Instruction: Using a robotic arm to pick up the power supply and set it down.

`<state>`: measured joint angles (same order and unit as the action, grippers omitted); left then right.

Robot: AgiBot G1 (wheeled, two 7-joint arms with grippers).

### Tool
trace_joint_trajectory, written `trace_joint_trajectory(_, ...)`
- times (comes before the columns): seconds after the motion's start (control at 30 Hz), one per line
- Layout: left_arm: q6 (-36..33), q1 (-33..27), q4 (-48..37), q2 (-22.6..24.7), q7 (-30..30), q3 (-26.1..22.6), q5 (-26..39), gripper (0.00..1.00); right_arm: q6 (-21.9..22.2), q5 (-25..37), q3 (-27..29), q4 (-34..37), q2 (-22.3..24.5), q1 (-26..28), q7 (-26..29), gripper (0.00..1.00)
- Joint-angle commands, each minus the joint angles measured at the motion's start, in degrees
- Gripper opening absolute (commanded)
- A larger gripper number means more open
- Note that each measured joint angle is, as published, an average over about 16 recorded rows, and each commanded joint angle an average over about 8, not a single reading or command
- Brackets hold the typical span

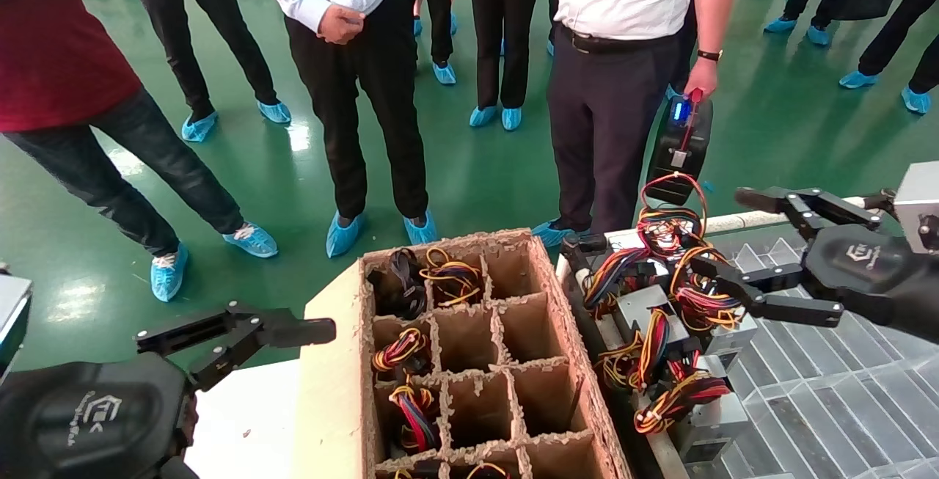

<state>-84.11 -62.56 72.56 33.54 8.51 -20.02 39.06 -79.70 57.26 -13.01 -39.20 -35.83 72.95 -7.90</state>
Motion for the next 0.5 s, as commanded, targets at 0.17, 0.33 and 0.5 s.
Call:
trace_joint_trajectory(0.17,0.0,0.0,0.0,0.0,0.0,0.0,0.0,1.0,-0.92,-2.36,-0.46,-5.27,0.12,-1.75,2.86,1.0)
trace_joint_trajectory(0.33,0.0,0.0,0.0,0.0,0.0,-0.01,-0.01,1.0,-1.68,-4.33,-0.85,-9.66,0.23,-3.2,5.24,1.0)
trace_joint_trajectory(0.5,0.0,0.0,0.0,0.0,-0.01,-0.01,-0.01,1.0,-2.44,-6.27,-1.23,-14.0,0.33,-4.64,7.59,1.0)
